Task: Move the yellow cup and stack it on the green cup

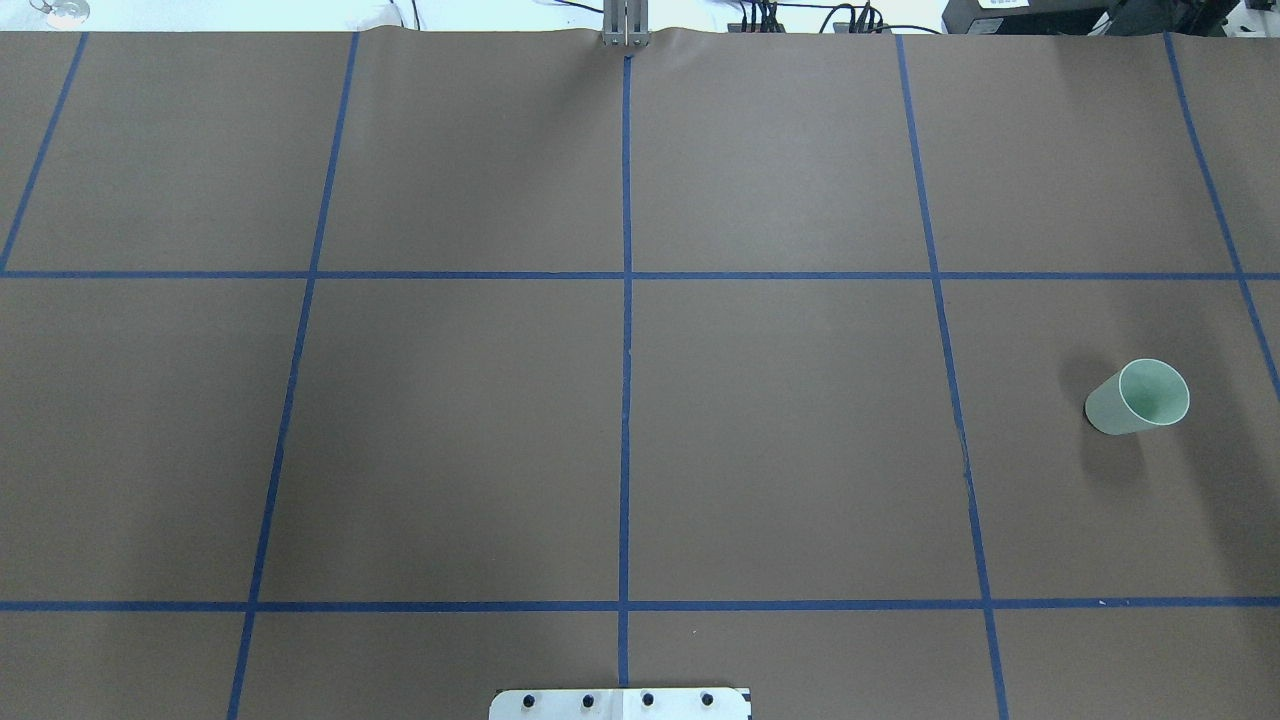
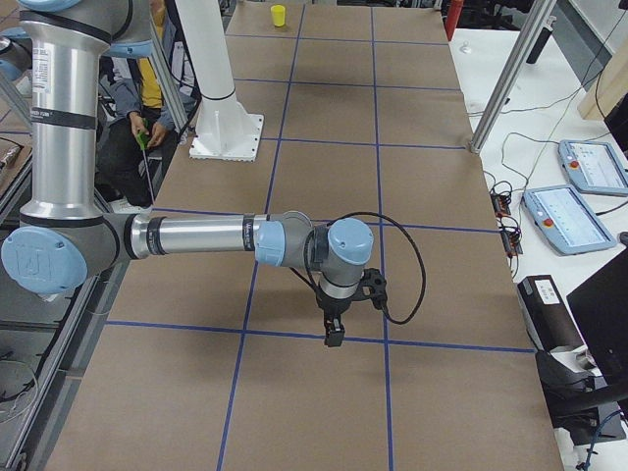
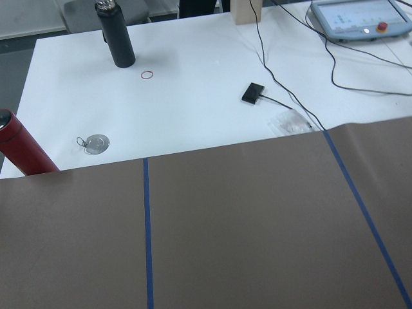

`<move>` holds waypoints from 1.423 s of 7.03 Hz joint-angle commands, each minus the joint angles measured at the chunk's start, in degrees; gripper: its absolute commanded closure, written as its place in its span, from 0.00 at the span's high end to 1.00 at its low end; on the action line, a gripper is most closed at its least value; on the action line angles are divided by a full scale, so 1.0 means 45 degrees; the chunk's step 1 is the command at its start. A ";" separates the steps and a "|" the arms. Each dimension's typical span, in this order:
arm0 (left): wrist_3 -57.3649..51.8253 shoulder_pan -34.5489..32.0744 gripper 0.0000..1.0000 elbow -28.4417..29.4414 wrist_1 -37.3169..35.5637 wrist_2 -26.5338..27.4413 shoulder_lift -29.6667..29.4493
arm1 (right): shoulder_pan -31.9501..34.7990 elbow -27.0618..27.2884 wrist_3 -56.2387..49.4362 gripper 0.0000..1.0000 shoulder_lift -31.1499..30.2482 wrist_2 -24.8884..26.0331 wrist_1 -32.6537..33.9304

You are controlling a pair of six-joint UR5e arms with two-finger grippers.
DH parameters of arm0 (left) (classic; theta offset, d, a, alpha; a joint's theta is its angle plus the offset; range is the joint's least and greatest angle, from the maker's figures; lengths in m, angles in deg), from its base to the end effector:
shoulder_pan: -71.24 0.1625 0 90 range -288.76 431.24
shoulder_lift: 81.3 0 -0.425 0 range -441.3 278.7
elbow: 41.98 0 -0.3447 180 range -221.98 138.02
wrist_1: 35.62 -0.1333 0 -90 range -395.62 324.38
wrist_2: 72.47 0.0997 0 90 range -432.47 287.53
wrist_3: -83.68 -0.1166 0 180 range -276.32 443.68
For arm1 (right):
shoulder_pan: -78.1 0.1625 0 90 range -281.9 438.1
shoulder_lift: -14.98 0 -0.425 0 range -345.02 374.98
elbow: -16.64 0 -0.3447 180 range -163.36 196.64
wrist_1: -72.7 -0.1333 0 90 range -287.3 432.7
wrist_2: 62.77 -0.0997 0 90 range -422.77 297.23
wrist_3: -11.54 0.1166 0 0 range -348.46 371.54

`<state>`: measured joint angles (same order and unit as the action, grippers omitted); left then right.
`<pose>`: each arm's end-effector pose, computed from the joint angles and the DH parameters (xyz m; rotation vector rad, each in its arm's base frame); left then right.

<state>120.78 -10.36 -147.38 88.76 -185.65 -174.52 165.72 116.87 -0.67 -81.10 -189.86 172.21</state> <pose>-0.0140 -0.5036 0.4617 0.6972 0.6999 -0.2726 0.0468 -0.3916 0.6621 -0.0346 -0.6535 -0.2152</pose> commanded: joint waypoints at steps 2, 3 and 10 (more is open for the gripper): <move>0.3795 0.3109 1.00 -0.2412 -0.5101 0.6483 -0.0008 | 0.0000 0.0011 -0.0002 1.00 -0.0016 0.0000 -0.0004; 0.5508 0.3308 1.00 -0.2631 -0.6282 0.7292 0.0011 | 0.0000 0.0012 -0.0002 1.00 -0.0035 0.0000 -0.0004; 1.5454 0.5182 1.00 -0.1896 -1.5618 0.9410 0.0574 | 0.0000 -0.0047 0.0038 1.00 -0.0327 -0.0078 0.0035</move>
<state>183.70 11.51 -157.80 25.35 -142.96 -173.27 165.72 116.70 -0.46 -82.07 -190.18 172.34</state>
